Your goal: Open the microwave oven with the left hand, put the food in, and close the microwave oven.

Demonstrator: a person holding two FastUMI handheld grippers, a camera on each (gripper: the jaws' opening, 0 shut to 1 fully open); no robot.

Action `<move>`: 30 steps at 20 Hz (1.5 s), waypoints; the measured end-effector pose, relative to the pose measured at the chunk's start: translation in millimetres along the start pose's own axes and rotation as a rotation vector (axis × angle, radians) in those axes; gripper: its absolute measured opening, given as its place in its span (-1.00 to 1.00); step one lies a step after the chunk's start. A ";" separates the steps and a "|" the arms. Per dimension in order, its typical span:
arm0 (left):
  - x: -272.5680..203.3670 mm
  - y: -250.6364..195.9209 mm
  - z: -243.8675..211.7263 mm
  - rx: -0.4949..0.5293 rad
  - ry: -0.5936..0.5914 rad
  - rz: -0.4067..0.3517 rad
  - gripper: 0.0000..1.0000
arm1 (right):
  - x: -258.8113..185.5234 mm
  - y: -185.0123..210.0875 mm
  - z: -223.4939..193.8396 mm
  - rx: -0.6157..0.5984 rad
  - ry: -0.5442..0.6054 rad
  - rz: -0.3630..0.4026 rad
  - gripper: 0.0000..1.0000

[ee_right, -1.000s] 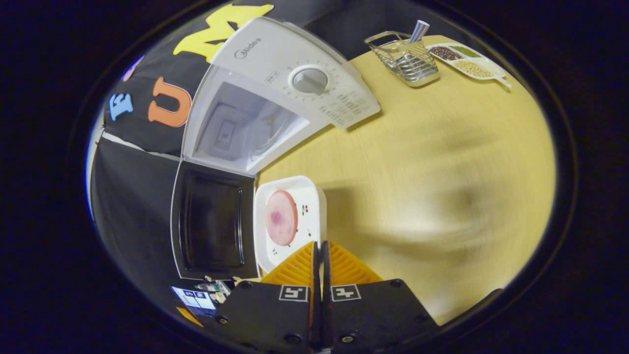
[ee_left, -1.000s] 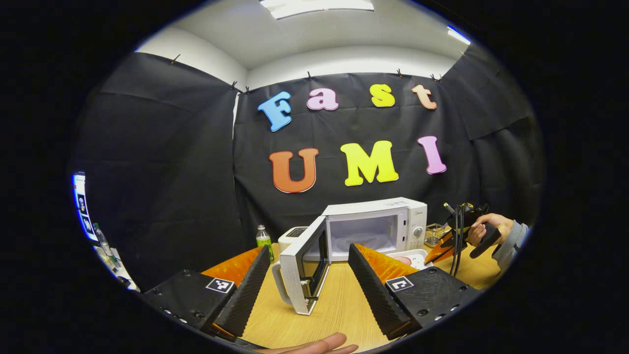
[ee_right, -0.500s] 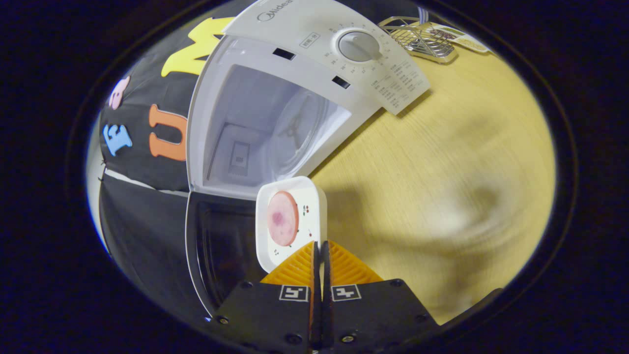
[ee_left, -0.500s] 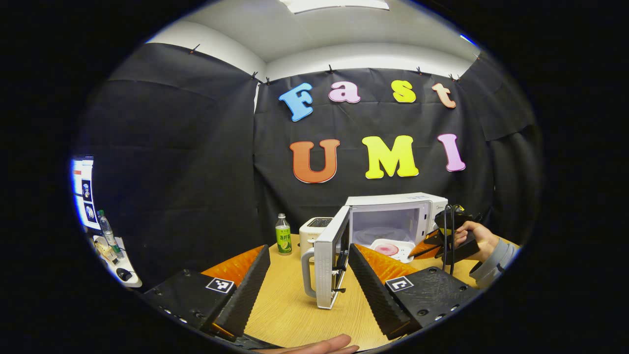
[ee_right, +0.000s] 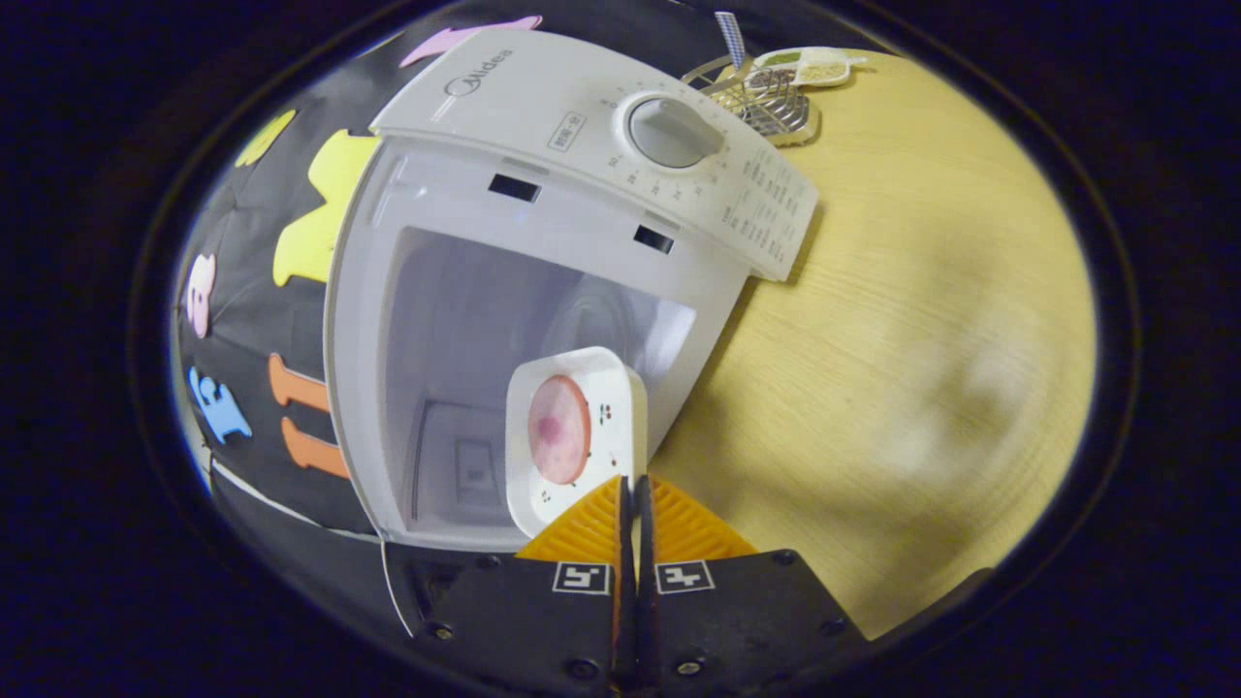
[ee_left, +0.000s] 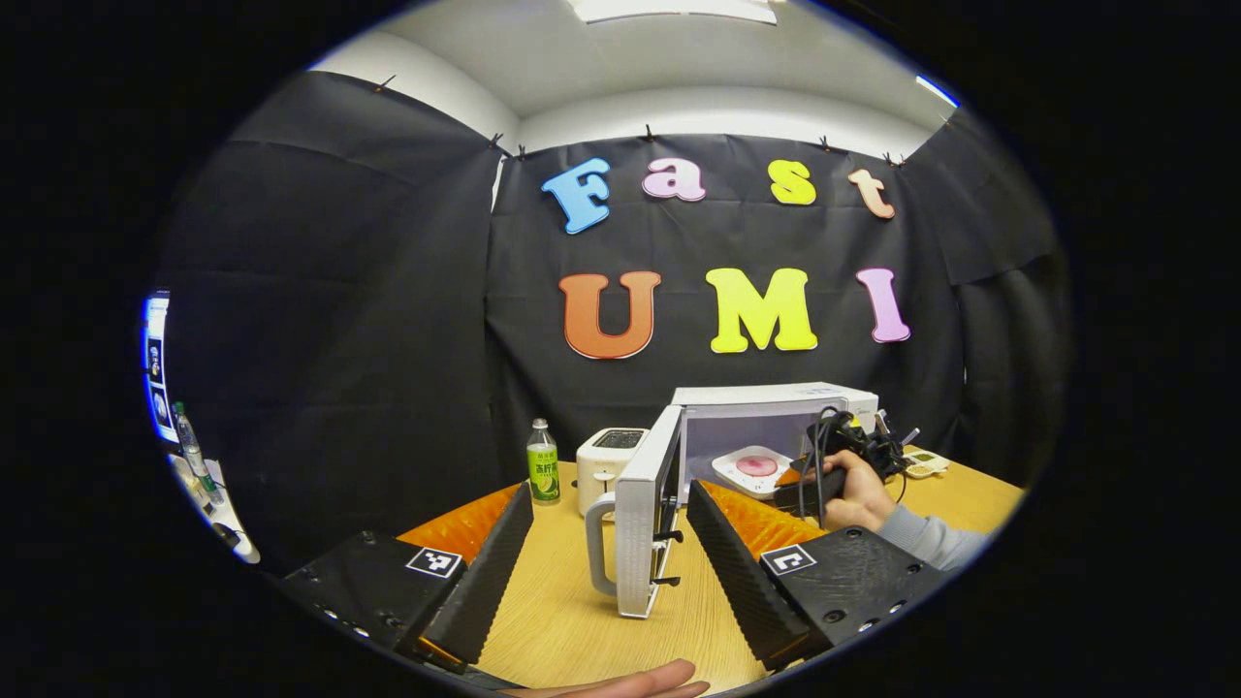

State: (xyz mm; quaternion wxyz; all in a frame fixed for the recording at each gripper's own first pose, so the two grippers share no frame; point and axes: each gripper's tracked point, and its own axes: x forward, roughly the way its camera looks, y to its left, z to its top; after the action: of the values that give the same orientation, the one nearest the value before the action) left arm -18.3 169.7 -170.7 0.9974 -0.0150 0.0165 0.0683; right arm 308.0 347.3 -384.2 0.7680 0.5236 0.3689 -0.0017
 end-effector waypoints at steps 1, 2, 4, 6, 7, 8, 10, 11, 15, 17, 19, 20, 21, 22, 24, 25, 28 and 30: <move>0.2 0.9 -2.0 -0.003 0.002 -0.002 0.92 | 7.0 3.2 1.7 0.008 -0.029 -0.002 -0.92; 0.9 2.7 -5.6 -0.006 0.007 -0.004 0.92 | 14.1 5.9 2.3 0.004 -0.050 0.000 -0.92; 1.2 8.0 -13.7 -0.016 0.015 -0.002 0.92 | 31.8 12.9 5.3 -0.011 -0.097 0.009 -0.92; 2.0 12.2 -23.0 -0.030 0.031 0.000 0.92 | 49.5 16.4 6.6 -0.009 -0.131 0.004 -0.92; 1.7 17.1 -26.7 -0.037 0.039 0.007 0.92 | 56.8 18.8 8.5 0.000 -0.152 0.013 -0.92; 2.3 22.2 -31.3 -0.048 0.051 0.014 0.92 | 63.0 24.9 10.1 0.010 -0.177 0.036 -0.91; 1.6 29.0 -38.9 -0.084 0.073 0.030 0.92 | 73.6 33.4 18.7 0.023 -0.255 0.072 -0.92; 0.3 29.0 -41.0 -0.097 0.081 0.023 0.93 | 77.7 34.1 23.3 0.011 -0.295 0.071 -0.92; -3.1 44.6 -44.4 -0.081 0.080 0.056 0.89 | 90.1 41.2 22.7 -0.042 -0.322 0.091 -0.92; -6.3 43.9 -44.7 -0.077 0.078 0.060 0.89 | 92.4 41.8 21.2 -0.055 -0.328 0.091 -1.00; -9.8 39.6 -43.2 -0.074 0.070 0.044 0.89 | 92.8 42.2 24.7 -0.078 -0.358 0.093 -0.89; -10.5 38.3 -41.2 -0.071 0.062 0.040 0.90 | 92.6 42.6 26.7 -0.101 -0.375 0.093 -0.87; -11.4 37.3 -38.6 -0.066 0.055 0.037 0.89 | 91.4 42.8 28.9 -0.138 -0.394 0.091 -0.84; -11.6 36.1 -36.4 -0.061 0.051 0.035 0.89 | 91.8 42.7 32.3 -0.189 -0.416 0.085 -0.78; -12.2 35.6 -34.6 -0.045 0.047 0.039 0.66 | 86.6 39.7 35.9 -0.287 -0.462 0.072 -1.00; -13.0 37.0 -33.8 -0.038 0.046 0.047 0.66 | 84.4 38.2 37.2 -0.324 -0.475 0.066 -0.75; -21.6 40.3 -29.0 -0.028 0.042 0.064 0.66 | 74.7 37.8 32.3 -0.443 -0.460 0.076 -0.51; -27.0 38.8 -28.5 -0.034 0.044 0.060 0.66 | 63.9 41.5 28.3 -0.514 -0.450 0.100 -0.29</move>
State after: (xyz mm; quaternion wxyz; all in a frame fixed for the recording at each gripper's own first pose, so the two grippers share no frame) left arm -51.2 203.5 -199.3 0.9939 -0.0330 0.0376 0.0983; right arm 386.7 367.8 -382.1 0.9360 0.3169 0.1525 0.0137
